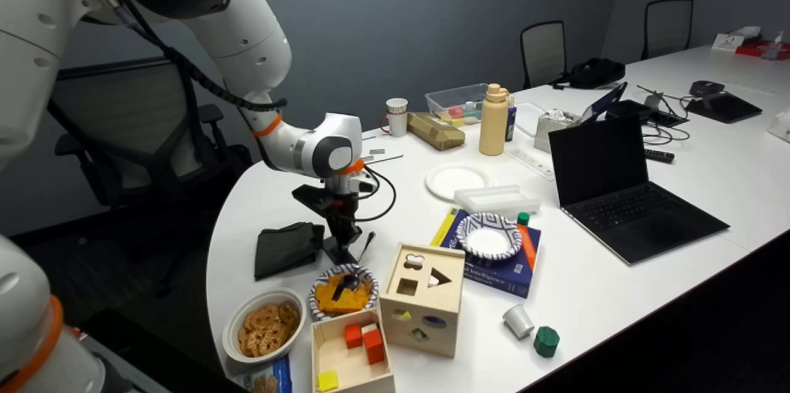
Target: Move the small grey remote slightly to the right
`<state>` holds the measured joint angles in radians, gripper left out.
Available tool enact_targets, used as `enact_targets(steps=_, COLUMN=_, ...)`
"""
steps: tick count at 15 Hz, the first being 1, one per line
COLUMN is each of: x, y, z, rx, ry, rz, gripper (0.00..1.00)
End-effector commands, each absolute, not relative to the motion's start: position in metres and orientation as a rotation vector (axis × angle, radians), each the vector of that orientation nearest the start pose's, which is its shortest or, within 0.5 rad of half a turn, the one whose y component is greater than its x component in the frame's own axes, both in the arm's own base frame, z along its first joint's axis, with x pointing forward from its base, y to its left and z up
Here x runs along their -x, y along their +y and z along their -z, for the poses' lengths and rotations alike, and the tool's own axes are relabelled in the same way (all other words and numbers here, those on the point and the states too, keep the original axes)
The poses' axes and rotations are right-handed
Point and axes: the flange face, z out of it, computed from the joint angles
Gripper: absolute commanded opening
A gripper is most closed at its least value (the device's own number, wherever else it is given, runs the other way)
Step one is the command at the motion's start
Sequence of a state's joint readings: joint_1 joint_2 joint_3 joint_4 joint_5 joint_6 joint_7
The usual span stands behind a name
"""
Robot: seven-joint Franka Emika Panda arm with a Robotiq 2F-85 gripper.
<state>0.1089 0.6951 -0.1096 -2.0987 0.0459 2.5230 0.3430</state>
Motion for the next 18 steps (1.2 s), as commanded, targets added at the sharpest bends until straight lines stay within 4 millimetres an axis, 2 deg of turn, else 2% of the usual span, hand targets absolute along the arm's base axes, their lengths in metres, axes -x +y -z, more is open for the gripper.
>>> enact_targets(steps=1, x=-0.523, y=0.003, z=-0.102, rx=3.164, ry=0.585, rz=-0.381, gripper=0.0)
enact_targets(steps=4, x=-0.523, y=0.006, z=-0.126, rx=3.178, ry=0.585, rz=-0.329, gripper=0.0)
enact_targets(steps=5, x=-0.523, y=0.008, z=-0.135, rx=3.175, ry=0.574, rz=-0.319, gripper=0.26)
enact_targets(steps=6, x=-0.524, y=0.009, z=-0.142, rx=3.177, ry=0.565, rz=-0.304, gripper=0.27)
enact_targets(steps=10, x=-0.523, y=0.014, z=-0.166, rx=3.188, ry=0.521, rz=-0.273, gripper=0.56)
enact_targets(steps=15, x=-0.524, y=0.016, z=-0.182, rx=3.196, ry=0.489, rz=-0.262, gripper=0.94)
enact_targets(steps=16, x=-0.524, y=0.016, z=-0.183, rx=3.199, ry=0.487, rz=-0.262, gripper=0.99)
enact_targets(steps=18, x=-0.525, y=0.015, z=-0.185, rx=3.205, ry=0.495, rz=-0.268, gripper=1.0)
